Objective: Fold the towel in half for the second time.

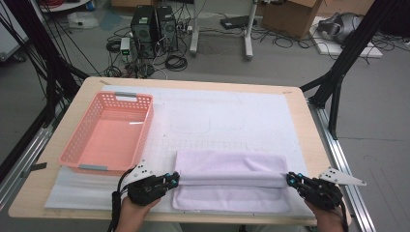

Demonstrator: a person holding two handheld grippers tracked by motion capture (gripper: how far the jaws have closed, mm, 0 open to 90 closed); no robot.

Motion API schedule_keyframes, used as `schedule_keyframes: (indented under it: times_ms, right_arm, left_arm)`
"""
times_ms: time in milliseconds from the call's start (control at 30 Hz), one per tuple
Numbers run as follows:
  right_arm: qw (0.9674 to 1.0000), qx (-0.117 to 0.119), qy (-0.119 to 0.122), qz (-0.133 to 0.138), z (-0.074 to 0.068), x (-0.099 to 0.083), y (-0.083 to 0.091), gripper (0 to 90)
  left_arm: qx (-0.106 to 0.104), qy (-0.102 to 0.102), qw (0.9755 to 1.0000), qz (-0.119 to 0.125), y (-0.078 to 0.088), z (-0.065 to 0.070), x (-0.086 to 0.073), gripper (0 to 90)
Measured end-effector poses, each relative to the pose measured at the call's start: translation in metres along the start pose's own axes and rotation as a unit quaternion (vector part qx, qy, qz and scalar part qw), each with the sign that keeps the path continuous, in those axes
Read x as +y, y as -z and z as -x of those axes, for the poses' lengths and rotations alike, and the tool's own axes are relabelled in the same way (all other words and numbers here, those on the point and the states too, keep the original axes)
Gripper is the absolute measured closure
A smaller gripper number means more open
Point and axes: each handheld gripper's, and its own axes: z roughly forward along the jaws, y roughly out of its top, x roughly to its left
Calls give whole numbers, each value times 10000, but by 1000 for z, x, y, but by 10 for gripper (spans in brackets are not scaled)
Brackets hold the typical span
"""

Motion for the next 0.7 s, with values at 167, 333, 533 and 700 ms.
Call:
schedule_keyframes:
  times_ms: [167,333,533,700]
  right_arm:
    - [9998,-49,-109,-175,-2,-8,4,644]
    - [9989,-121,-370,249,5,-4,11,575]
    - [9983,-368,-444,122,20,4,-8,512]
    - [9976,-451,-506,-129,31,10,-32,468]
  left_arm:
    - [-9,234,9997,-45,-2,-1,-3,530]
    - [135,88,9993,352,0,-6,3,418]
    - [477,291,9975,424,-7,-25,12,408]
    - [606,411,9971,224,-22,-39,16,407]
